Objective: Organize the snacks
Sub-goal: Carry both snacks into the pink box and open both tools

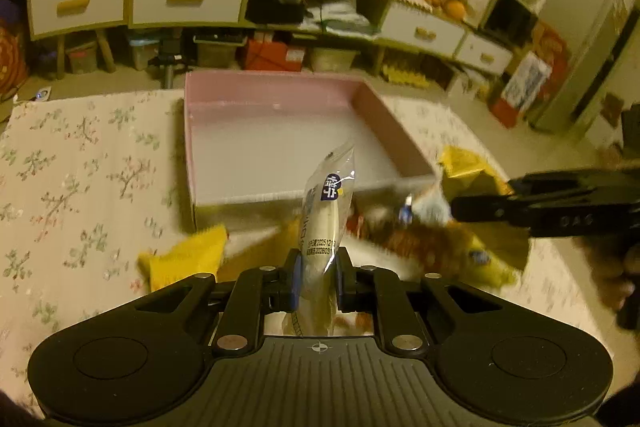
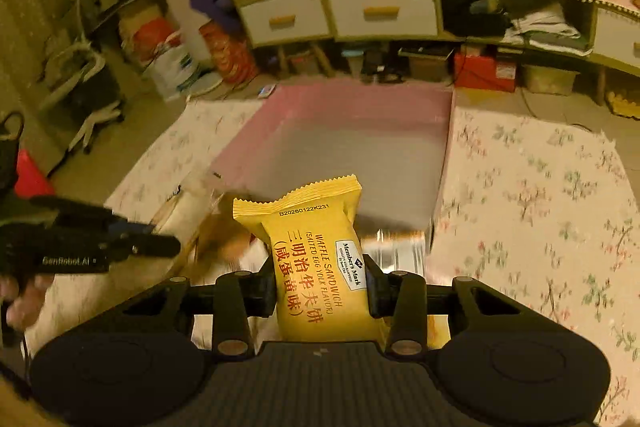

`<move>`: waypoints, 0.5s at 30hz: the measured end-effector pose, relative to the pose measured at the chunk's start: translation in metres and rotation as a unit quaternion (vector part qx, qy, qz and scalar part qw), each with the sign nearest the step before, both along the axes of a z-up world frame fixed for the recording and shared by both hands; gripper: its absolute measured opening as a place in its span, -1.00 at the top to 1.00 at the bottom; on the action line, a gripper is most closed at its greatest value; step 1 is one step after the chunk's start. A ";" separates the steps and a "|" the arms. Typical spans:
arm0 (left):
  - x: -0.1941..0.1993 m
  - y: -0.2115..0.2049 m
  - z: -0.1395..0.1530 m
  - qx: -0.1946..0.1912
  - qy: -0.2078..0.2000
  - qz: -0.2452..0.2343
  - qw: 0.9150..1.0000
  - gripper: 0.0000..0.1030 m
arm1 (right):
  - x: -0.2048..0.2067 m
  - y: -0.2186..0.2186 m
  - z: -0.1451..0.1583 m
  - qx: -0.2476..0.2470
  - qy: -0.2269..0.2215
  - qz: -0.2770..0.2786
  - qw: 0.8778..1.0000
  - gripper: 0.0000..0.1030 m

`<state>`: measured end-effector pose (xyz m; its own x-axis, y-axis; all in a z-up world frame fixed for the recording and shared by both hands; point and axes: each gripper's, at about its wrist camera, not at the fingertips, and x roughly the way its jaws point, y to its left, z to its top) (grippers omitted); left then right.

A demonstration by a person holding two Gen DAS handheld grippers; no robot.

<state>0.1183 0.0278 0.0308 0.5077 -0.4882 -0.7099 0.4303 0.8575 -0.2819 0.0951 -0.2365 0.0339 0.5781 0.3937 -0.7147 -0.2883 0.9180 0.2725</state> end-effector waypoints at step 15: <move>0.093 -0.017 -0.008 0.015 -0.003 0.080 0.997 0.73 | 0.082 0.002 -0.015 0.067 0.012 -0.115 0.991 0.91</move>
<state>0.2108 0.0106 0.0224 0.5825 -0.3793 -0.7189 0.2887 0.9233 -0.2532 0.1769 -0.2346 0.0188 0.6468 0.3457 -0.6797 -0.0678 0.9139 0.4003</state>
